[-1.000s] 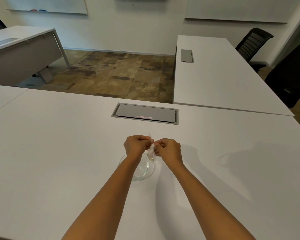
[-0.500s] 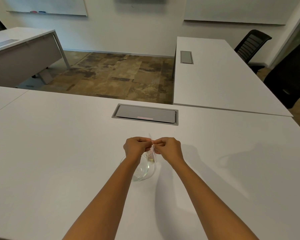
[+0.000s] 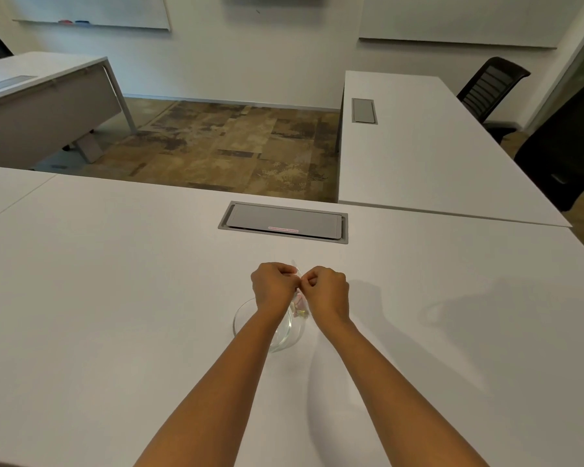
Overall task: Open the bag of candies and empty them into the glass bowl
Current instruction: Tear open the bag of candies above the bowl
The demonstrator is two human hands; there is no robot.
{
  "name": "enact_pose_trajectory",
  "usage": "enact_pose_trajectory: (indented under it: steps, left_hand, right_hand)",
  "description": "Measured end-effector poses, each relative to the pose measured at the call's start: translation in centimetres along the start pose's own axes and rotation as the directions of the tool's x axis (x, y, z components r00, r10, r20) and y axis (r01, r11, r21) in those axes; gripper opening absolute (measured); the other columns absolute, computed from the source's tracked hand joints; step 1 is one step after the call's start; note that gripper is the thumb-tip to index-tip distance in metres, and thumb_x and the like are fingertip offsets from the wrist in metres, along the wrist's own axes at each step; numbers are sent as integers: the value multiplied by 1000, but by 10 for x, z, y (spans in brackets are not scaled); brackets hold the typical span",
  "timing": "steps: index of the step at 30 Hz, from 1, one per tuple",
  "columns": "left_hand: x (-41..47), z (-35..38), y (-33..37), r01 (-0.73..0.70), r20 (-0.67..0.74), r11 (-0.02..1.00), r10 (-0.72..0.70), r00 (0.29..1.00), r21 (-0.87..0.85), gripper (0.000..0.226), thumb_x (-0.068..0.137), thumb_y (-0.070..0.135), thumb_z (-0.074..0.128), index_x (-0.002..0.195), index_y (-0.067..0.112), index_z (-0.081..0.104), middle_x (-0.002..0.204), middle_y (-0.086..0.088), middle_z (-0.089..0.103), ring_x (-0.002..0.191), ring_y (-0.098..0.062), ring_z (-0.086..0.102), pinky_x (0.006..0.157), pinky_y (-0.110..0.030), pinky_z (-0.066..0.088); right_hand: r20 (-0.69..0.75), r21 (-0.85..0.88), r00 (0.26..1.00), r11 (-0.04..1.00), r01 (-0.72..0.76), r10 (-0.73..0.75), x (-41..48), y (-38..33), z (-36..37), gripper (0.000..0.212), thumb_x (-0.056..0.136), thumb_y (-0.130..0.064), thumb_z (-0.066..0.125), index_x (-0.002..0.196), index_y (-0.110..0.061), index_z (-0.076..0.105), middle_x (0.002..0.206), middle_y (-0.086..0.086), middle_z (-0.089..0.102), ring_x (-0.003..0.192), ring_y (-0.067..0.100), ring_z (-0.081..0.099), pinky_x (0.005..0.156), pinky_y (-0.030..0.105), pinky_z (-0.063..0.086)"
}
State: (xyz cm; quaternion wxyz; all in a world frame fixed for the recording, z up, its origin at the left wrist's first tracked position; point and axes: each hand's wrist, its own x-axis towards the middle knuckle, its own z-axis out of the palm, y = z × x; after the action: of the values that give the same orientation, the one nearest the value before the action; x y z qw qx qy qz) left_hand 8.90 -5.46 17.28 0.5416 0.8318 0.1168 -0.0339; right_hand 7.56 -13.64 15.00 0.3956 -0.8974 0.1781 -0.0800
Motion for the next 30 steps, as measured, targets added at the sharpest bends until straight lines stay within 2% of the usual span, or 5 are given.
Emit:
enact_pose_trajectory:
  steps: [8, 13, 20, 24, 30]
  left_hand:
    - [0, -3, -6, -35, -67, 988, 45, 997, 152, 25, 75, -2, 67, 100, 0, 71, 104, -17, 73, 91, -28, 68, 84, -31, 53]
    - [-1, 2, -1, -105, -52, 971, 119, 992, 217, 20, 80, 6, 66, 100, 5, 69, 103, -15, 72, 88, -25, 67, 85, -31, 53]
    - [0, 1, 3, -247, 29, 902, 253, 967, 355, 16, 85, 6, 58, 97, 4, 70, 108, -15, 68, 93, -25, 64, 83, -28, 50]
    - [-2, 2, 1, -312, 122, 842, 289, 950, 440, 25, 89, 10, 54, 108, 5, 69, 117, -14, 67, 103, -25, 62, 91, -29, 48]
    - [-2, -1, -4, -345, 126, 795, 328, 936, 498, 31, 92, 10, 49, 122, 9, 61, 129, -13, 61, 116, -23, 58, 99, -30, 45]
  right_hand:
    - [-61, -175, 998, 984, -44, 34, 11, 12, -12, 18, 90, -12, 57, 101, -2, 65, 100, 15, 69, 85, 24, 67, 76, 27, 55]
    - [-5, -197, 990, 971, 134, -138, 5, 9, -8, 20, 87, -12, 60, 106, -13, 53, 101, 11, 63, 70, 14, 54, 61, 16, 42]
    - [93, -337, 995, 940, 51, -21, 12, 13, -8, 18, 89, -11, 57, 103, -3, 65, 107, 15, 66, 91, 24, 65, 80, 26, 52]
    - [36, -316, 999, 949, -2, 15, 11, 9, -7, 21, 88, -18, 59, 101, -2, 66, 102, 14, 70, 89, 26, 67, 74, 26, 51]
    - [8, -168, 1000, 986, -21, 22, 10, 9, -10, 23, 84, -4, 62, 107, -3, 67, 112, 15, 68, 99, 28, 66, 83, 30, 52]
